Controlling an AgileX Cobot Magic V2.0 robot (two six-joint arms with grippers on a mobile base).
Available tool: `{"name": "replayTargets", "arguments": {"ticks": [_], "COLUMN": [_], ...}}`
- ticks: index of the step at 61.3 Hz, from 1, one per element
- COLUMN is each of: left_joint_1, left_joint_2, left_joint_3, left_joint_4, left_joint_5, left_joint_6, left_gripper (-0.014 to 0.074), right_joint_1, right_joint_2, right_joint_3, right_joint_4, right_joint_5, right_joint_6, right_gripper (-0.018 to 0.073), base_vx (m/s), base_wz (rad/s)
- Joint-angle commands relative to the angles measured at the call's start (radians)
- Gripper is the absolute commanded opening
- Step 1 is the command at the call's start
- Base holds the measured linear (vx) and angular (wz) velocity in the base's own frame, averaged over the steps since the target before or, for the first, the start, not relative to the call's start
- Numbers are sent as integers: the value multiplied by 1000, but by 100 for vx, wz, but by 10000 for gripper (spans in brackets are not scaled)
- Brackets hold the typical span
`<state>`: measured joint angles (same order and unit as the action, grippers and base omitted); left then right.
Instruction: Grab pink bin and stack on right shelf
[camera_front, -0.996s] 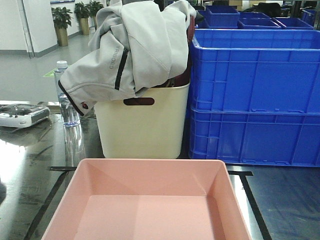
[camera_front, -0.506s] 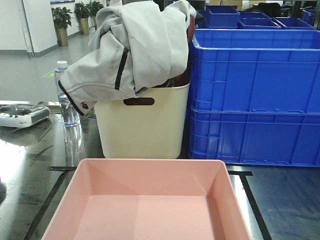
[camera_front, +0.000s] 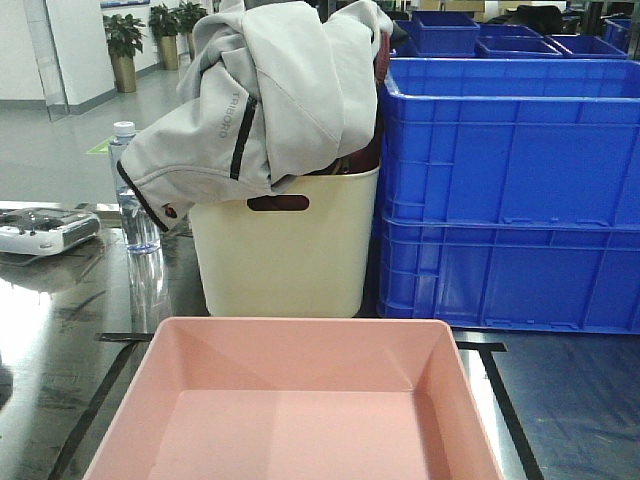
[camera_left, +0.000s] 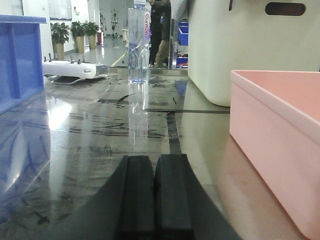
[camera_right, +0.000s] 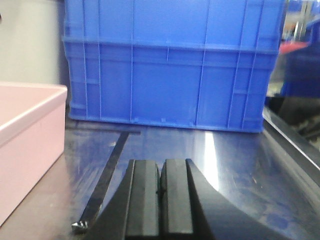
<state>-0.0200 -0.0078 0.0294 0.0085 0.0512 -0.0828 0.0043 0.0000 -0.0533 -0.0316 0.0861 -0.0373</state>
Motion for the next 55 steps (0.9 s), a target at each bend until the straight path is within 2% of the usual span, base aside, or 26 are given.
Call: {"name": "replayTargets", "arguments": {"ticks": [1, 7, 55], "left_joint_1": [0, 0, 0], "left_joint_2": [-20, -20, -20], "left_joint_3": [13, 13, 13], "left_joint_4": [-8, -8, -8], "left_joint_5": [-85, -85, -85], "left_joint_6": [-2, -2, -2], "left_gripper": [-3, -3, -3], "right_joint_1": [-4, -5, -6], "right_joint_2": [-24, -26, -25], "right_joint_3": [26, 88, 86], "right_joint_4": [-15, -14, -15], "right_joint_5": [-133, -201, -197], "right_joint_6": [1, 9, 23], "right_gripper": [-9, -9, -9], "base_vx": [0, 0, 0], "base_wz": [0, 0, 0]}}
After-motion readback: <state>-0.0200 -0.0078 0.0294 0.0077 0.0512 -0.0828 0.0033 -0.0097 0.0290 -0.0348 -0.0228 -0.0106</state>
